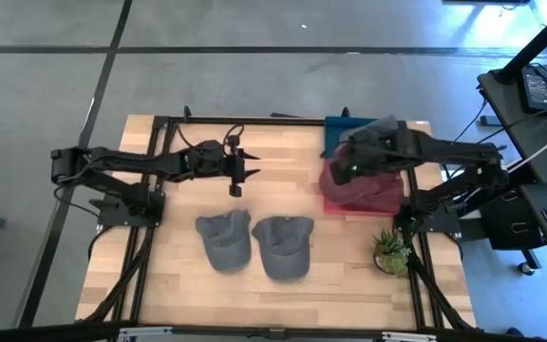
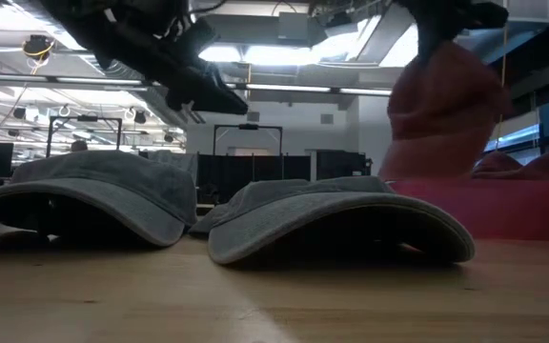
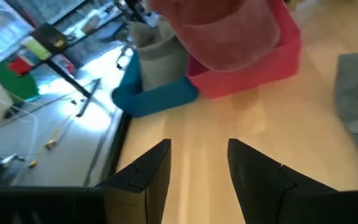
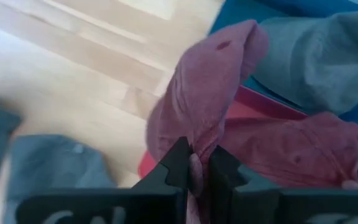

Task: Pick & Place hat
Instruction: Put the red cap into the pink bin

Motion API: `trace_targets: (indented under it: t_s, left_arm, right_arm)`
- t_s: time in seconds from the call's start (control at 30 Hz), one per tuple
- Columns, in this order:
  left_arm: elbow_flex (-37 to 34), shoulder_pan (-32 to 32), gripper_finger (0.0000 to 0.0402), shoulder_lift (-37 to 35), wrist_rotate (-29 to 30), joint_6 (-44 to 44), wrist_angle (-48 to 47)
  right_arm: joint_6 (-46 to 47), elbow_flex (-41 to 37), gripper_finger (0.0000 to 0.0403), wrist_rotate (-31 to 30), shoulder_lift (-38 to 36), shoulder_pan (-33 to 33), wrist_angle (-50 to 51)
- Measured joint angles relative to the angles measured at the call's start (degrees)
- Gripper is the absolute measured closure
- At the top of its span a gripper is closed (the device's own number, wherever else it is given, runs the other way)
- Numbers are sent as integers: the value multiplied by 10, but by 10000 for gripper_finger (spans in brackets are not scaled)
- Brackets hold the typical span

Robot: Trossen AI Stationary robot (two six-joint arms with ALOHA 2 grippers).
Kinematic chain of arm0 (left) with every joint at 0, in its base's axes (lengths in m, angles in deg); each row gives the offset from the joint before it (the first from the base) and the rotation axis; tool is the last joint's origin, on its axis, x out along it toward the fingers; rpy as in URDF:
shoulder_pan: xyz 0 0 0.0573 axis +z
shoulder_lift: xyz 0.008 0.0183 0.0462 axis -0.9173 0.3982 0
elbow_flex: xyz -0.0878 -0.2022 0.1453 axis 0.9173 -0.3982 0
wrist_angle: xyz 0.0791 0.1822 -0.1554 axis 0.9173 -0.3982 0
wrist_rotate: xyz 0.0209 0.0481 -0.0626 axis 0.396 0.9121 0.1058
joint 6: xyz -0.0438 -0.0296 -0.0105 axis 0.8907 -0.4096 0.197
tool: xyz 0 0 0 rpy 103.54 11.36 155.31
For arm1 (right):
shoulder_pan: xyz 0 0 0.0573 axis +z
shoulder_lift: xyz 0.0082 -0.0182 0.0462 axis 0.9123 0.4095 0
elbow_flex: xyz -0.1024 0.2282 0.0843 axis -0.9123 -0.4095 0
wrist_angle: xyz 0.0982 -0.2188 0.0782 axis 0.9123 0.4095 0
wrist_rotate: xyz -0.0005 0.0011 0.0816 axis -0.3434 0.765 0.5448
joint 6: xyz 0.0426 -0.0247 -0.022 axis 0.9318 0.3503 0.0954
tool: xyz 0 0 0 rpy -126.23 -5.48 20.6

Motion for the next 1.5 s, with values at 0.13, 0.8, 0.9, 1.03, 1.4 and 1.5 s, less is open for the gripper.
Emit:
trace_targets:
  t_s: [0.13, 0.8, 0.9, 1.03, 1.4, 1.5]
  left_arm:
    - [0, 0, 250, 28, -32, 4, 5]
    - [0, -26, 248, 96, -51, 28, 45]
    - [0, -34, 247, 96, -51, 28, 57]
    - [0, -40, 249, 96, -51, 28, 63]
    - [0, -42, 248, 96, -51, 29, 67]
    - [0, -42, 247, 96, -51, 29, 67]
  right_arm:
    - [39, -34, 372, 4, 0, 23, 15]
    - [166, -129, 375, 9, -17, 65, 77]
    - [171, -146, 373, 11, -21, 65, 75]
    - [172, -158, 375, -6, -23, 65, 76]
    - [169, -159, 375, 27, -22, 63, 75]
    - [170, -159, 375, 28, -22, 60, 75]
